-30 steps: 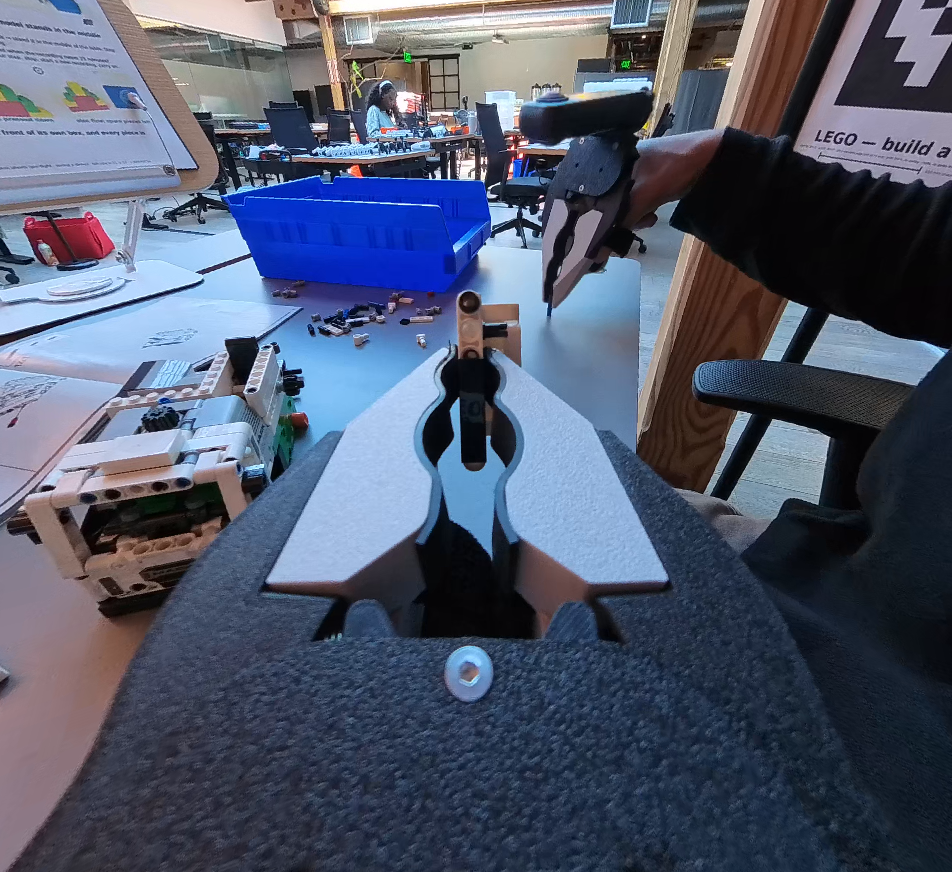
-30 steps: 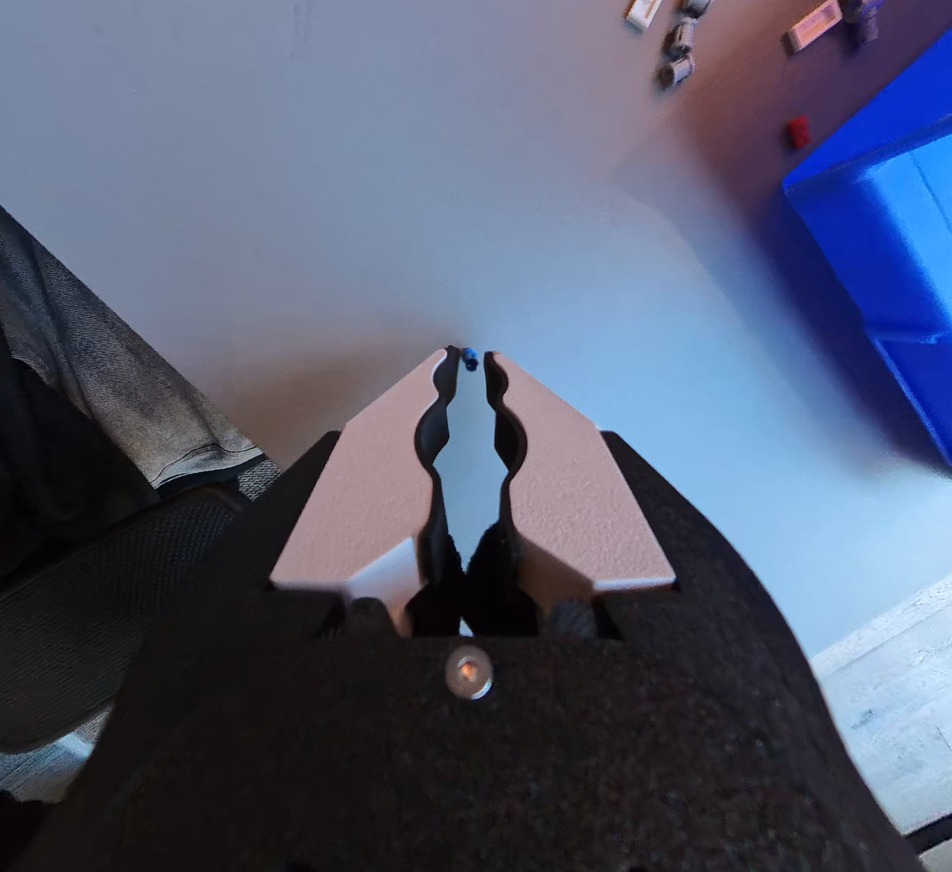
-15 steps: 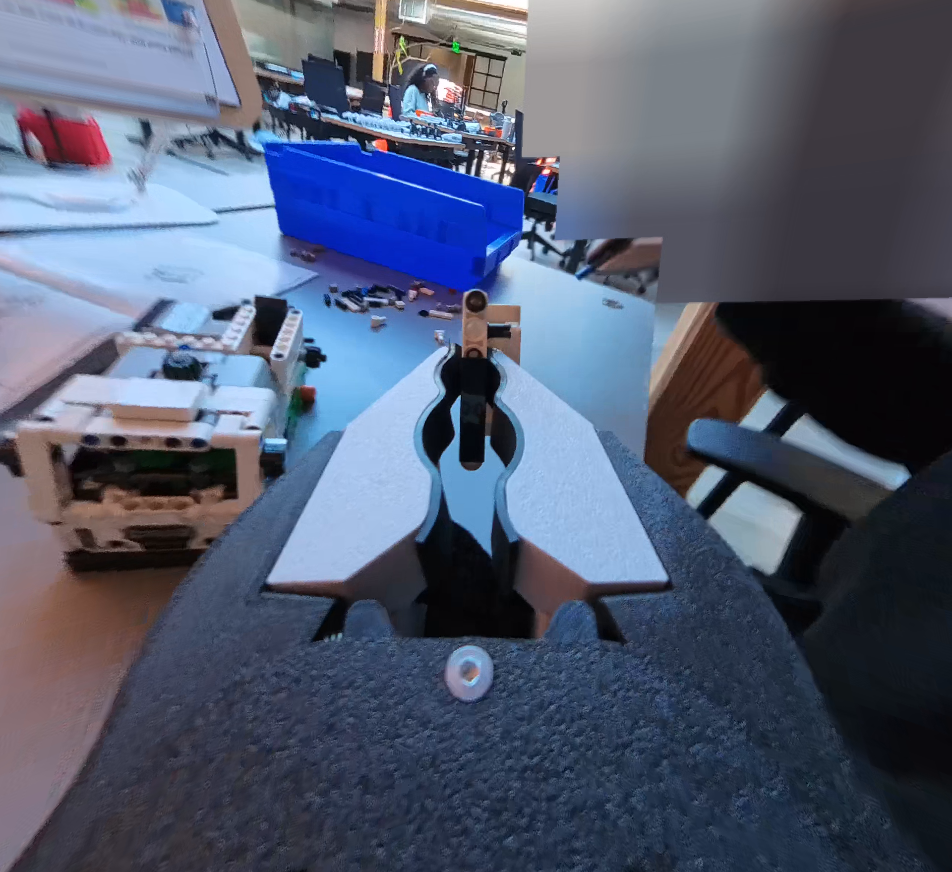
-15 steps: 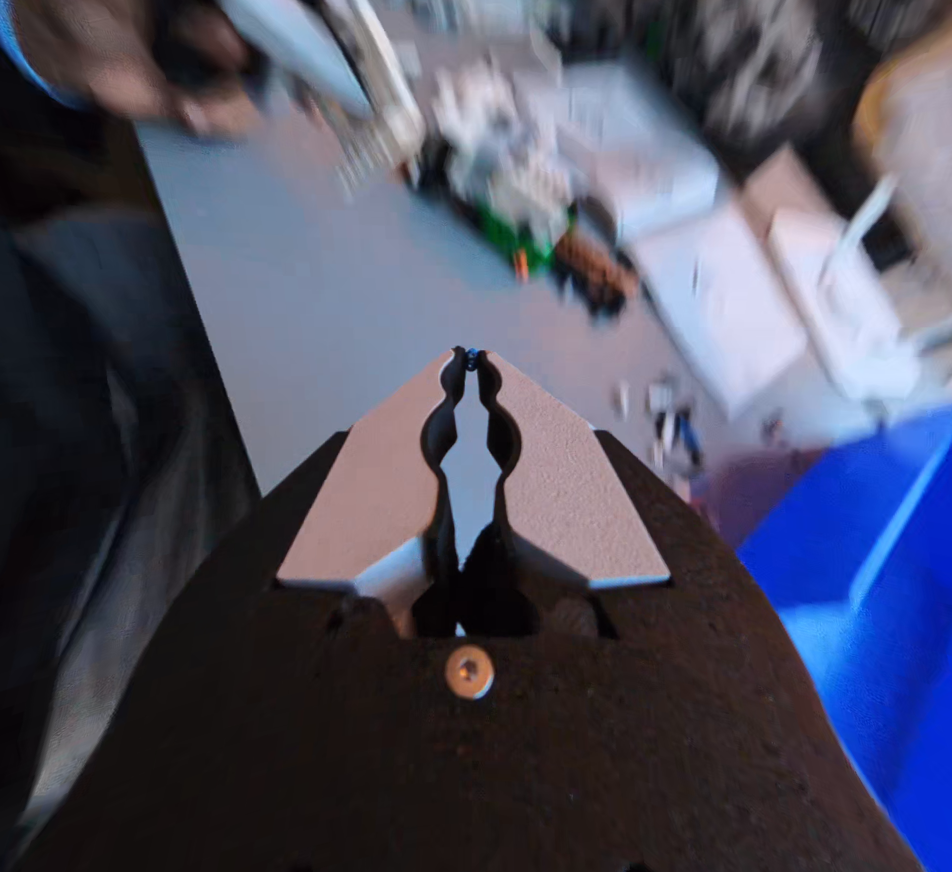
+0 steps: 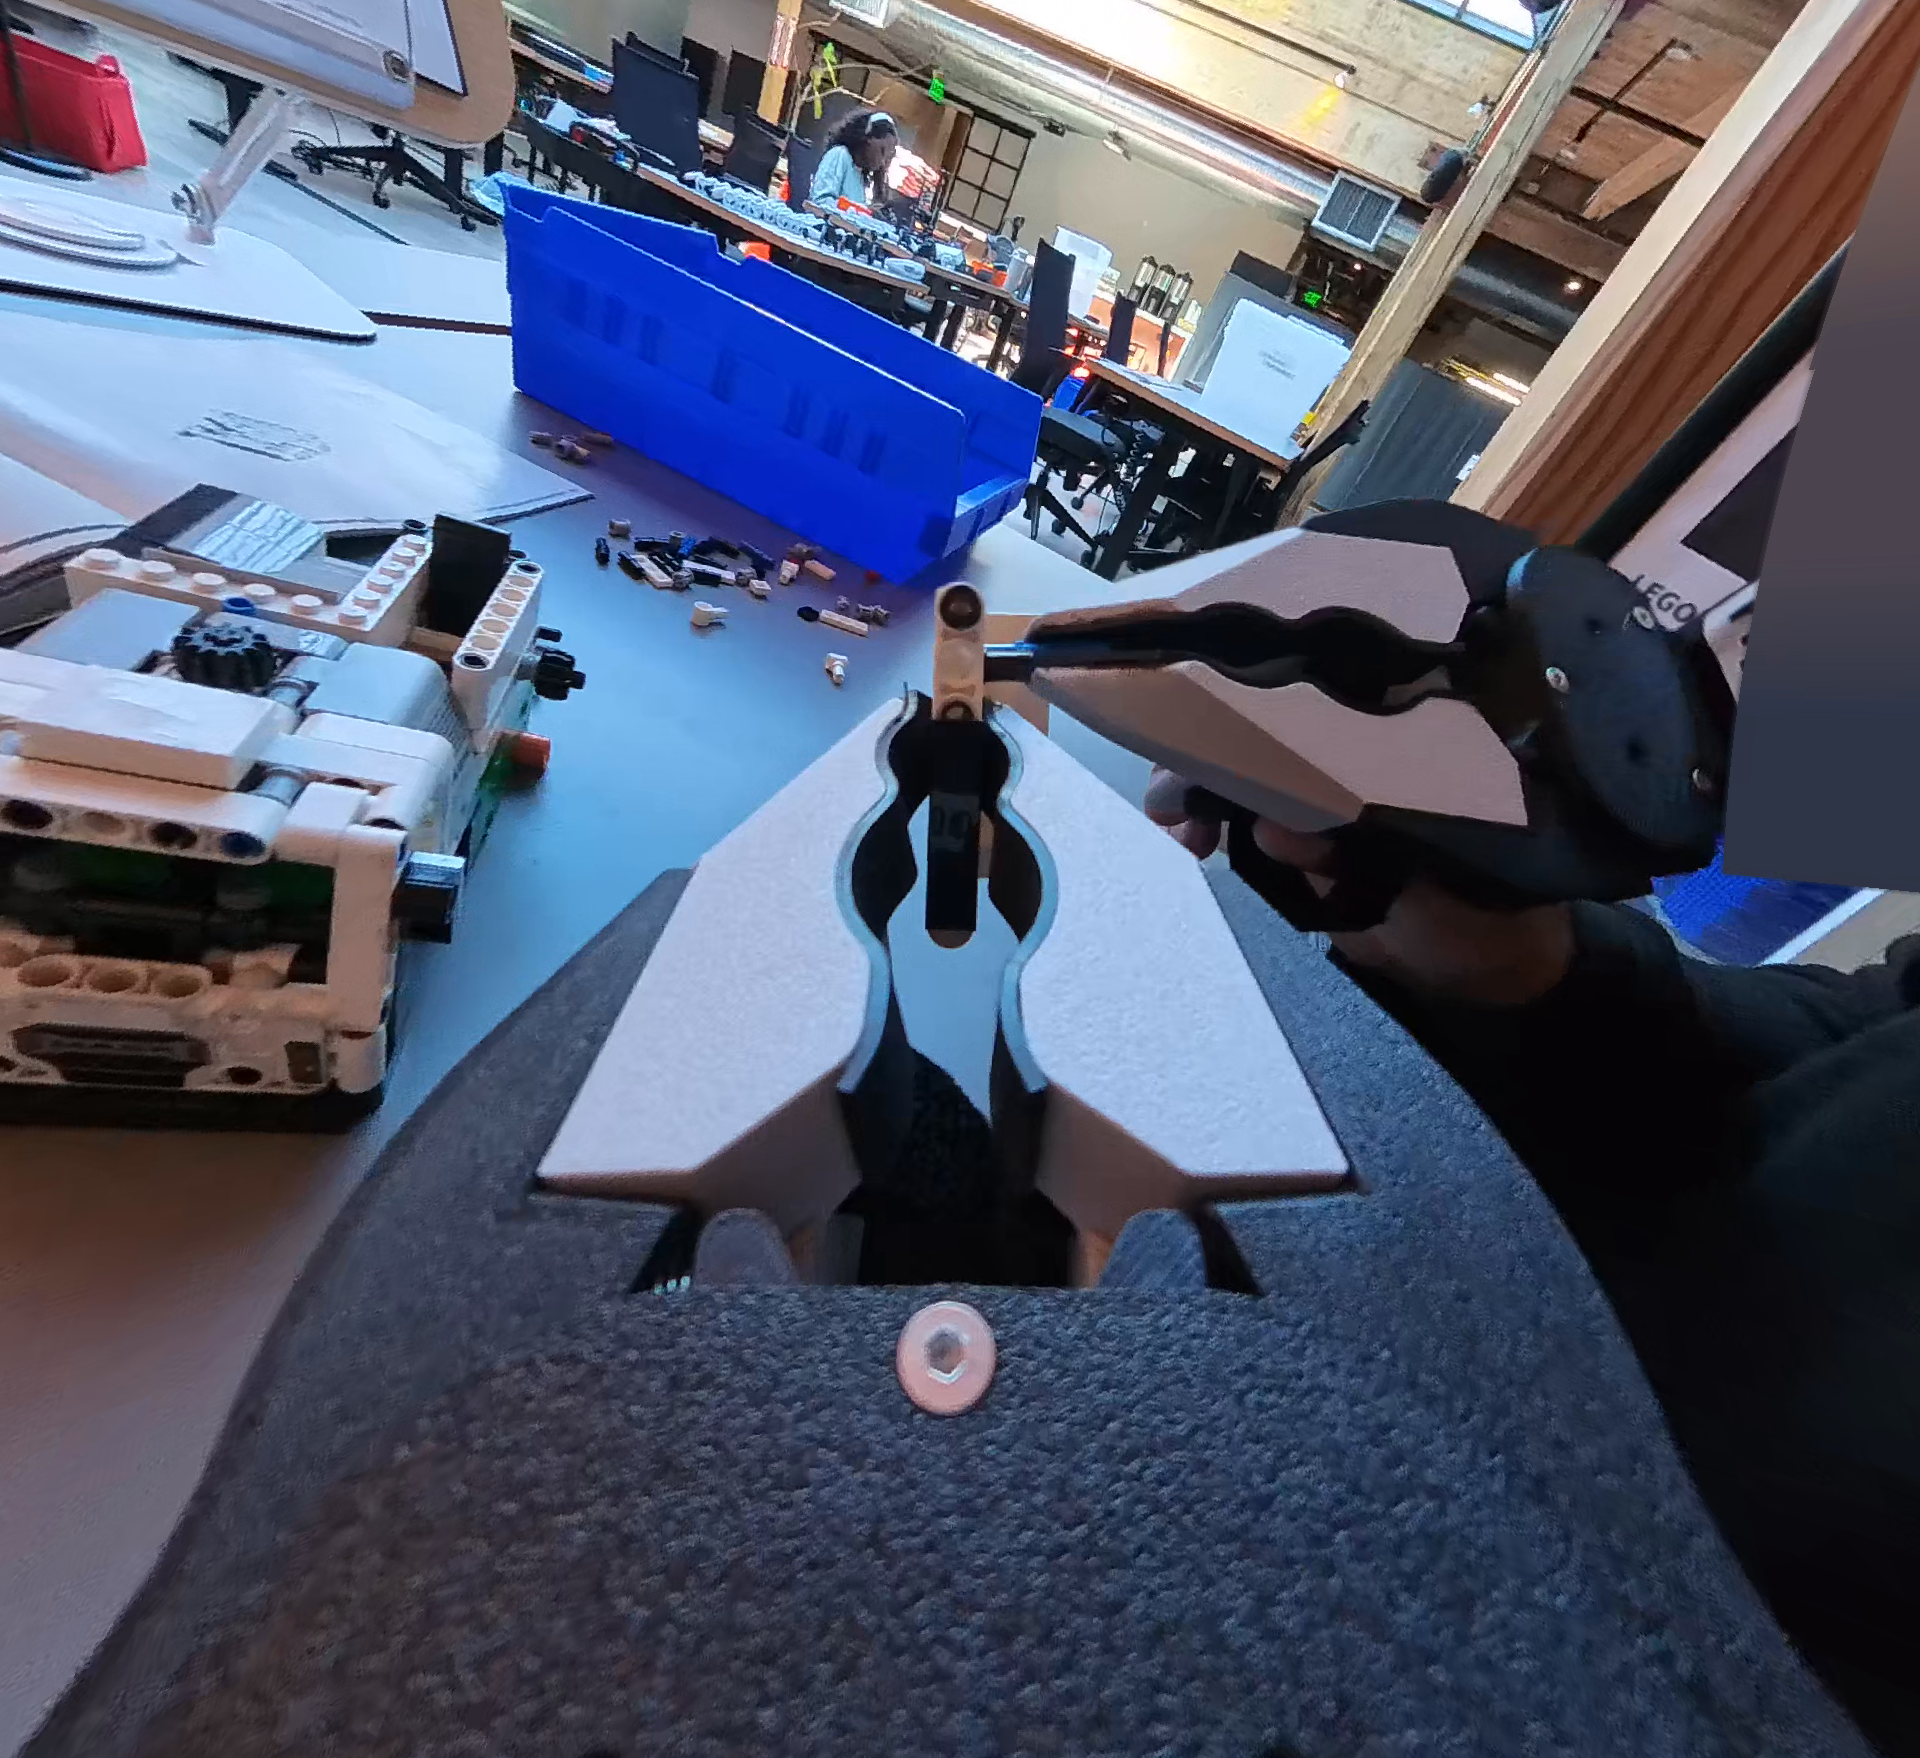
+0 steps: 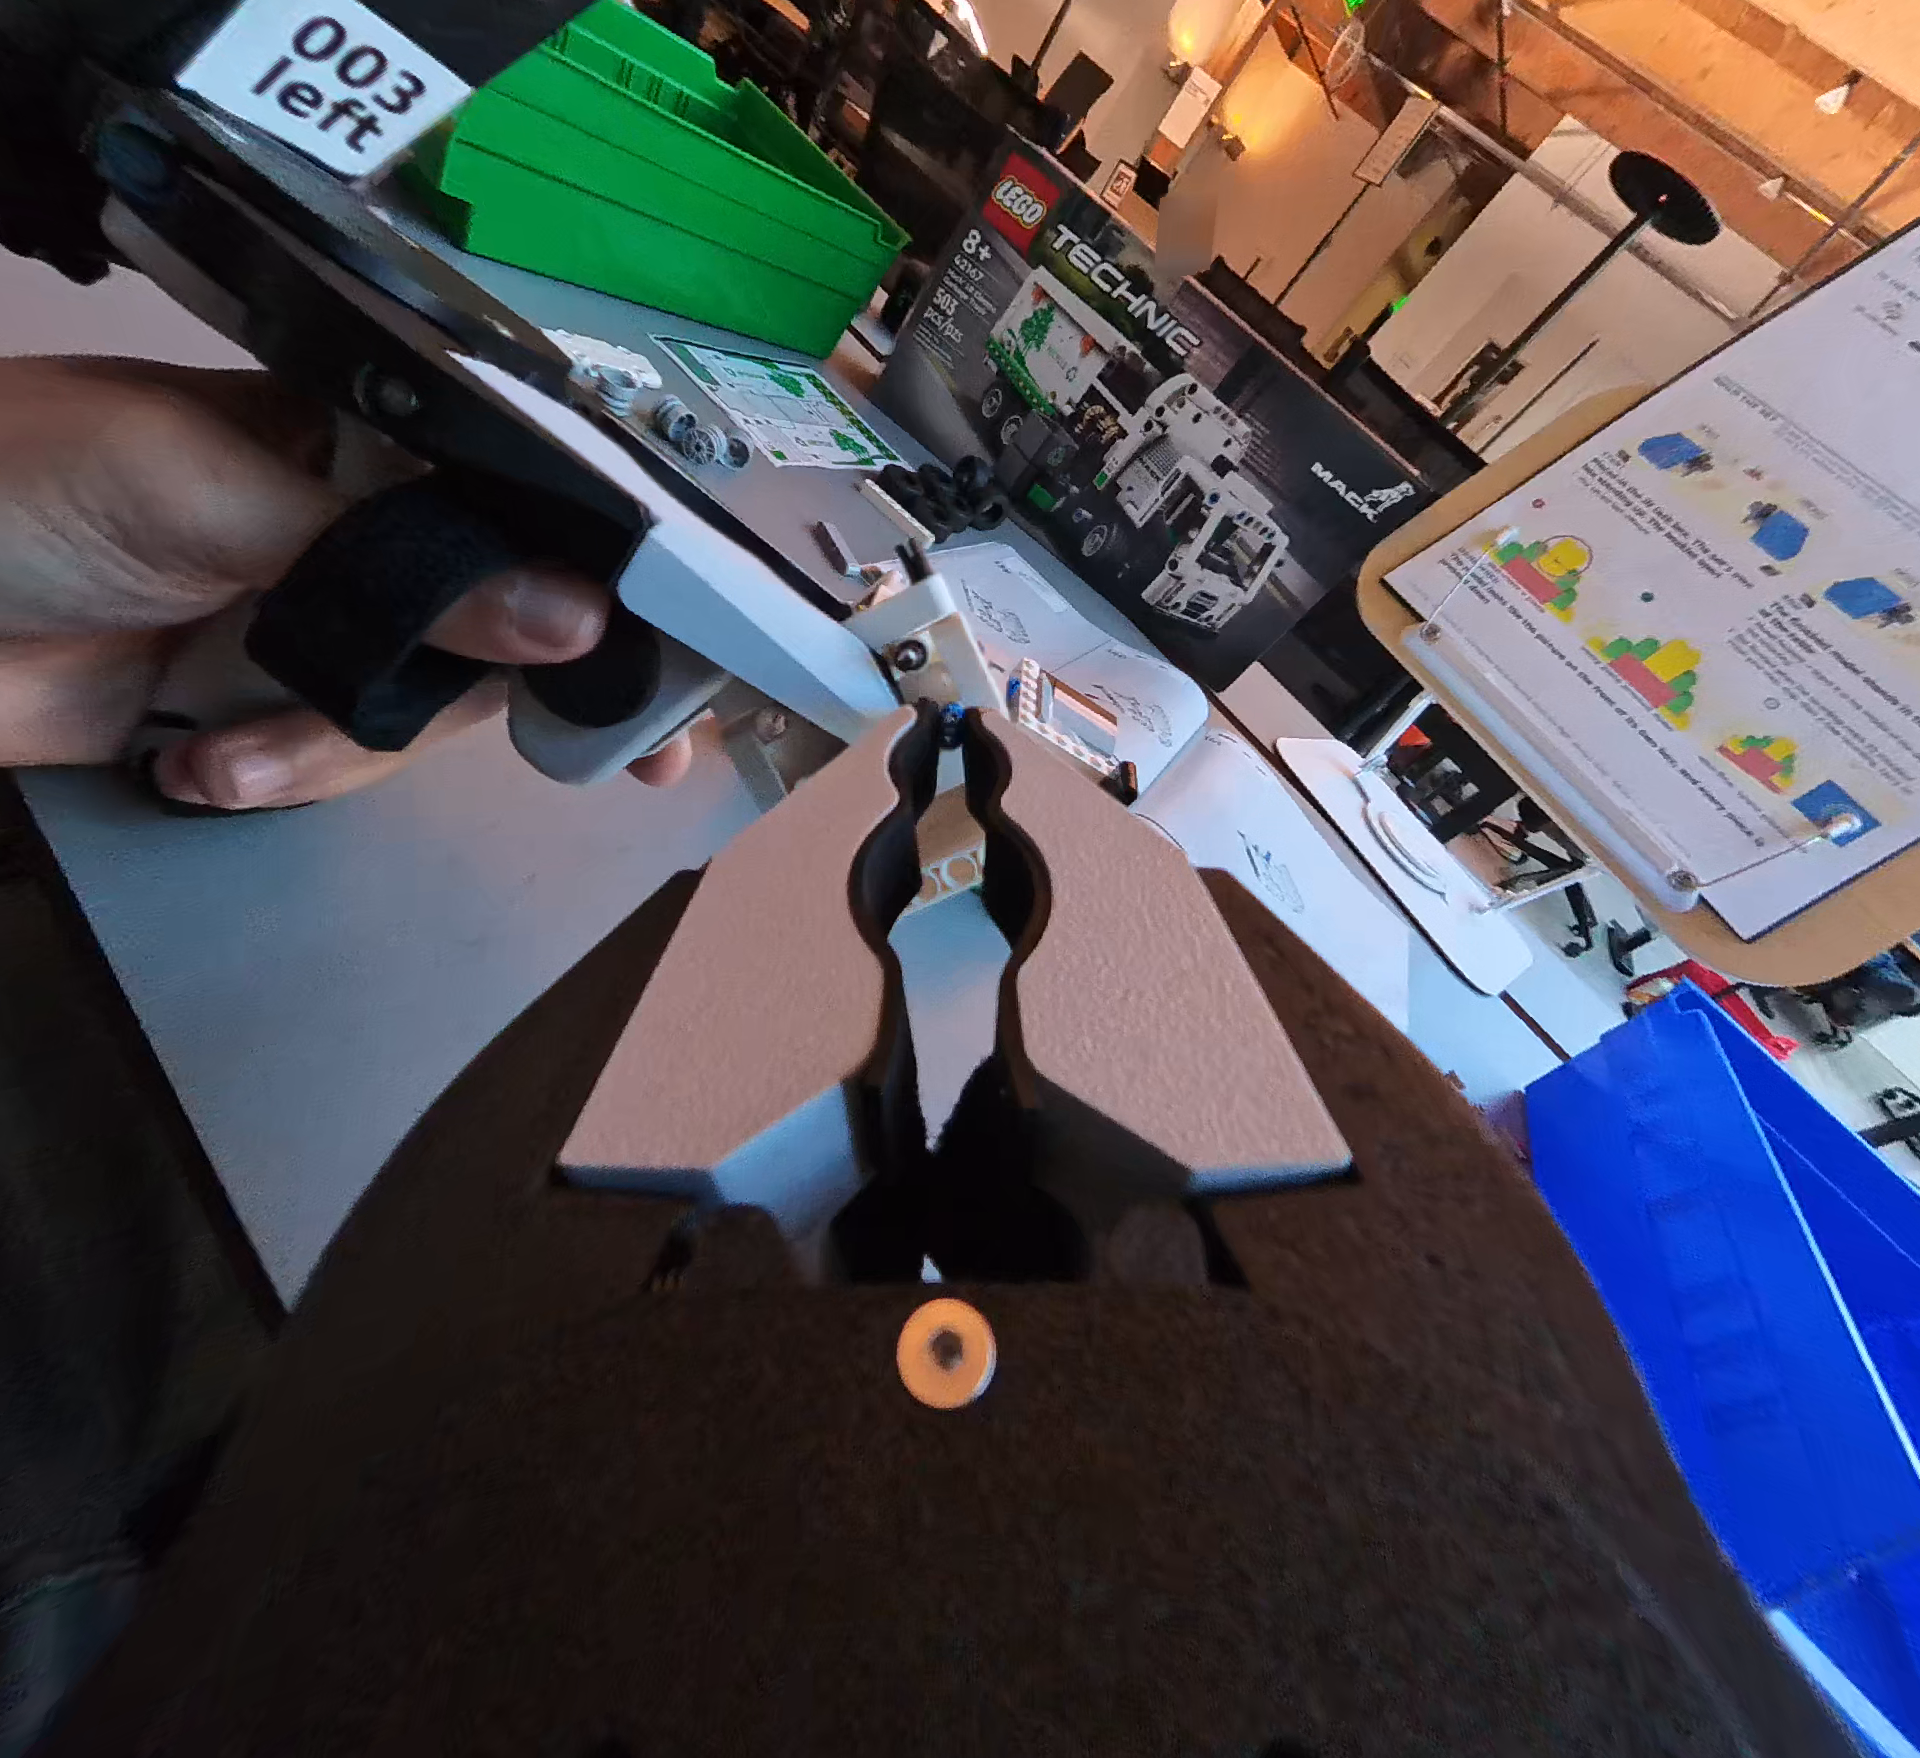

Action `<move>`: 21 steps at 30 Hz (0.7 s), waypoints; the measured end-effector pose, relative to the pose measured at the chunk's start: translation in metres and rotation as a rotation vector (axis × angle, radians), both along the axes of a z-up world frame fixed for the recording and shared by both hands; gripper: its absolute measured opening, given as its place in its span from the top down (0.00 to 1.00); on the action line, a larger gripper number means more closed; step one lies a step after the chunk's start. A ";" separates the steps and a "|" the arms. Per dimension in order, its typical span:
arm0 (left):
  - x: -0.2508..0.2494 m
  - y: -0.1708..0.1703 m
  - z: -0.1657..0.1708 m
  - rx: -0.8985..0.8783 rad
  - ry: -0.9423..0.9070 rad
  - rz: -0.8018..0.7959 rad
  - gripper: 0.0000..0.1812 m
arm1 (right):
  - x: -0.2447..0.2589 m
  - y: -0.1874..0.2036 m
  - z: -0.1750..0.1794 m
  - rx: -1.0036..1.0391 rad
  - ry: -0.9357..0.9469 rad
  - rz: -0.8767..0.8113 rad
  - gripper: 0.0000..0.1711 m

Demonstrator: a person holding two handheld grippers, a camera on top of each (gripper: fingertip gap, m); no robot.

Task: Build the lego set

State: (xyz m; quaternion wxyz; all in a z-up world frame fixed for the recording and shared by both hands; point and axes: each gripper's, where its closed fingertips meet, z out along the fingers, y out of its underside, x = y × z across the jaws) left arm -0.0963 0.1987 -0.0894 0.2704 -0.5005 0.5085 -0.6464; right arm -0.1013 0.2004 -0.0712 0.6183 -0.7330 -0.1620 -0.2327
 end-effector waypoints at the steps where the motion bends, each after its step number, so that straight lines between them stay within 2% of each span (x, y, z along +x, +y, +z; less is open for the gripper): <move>1: 0.000 0.000 0.000 -0.001 -0.001 0.000 0.97 | 0.000 0.000 0.000 0.000 0.009 0.007 0.98; 17: 0.000 0.002 0.000 0.001 -0.002 0.018 0.97 | 0.001 0.002 -0.003 0.011 0.063 0.014 0.98; 21: -0.001 0.001 0.003 0.118 -0.042 0.059 0.96 | 0.001 0.000 0.000 0.045 0.098 -0.006 0.98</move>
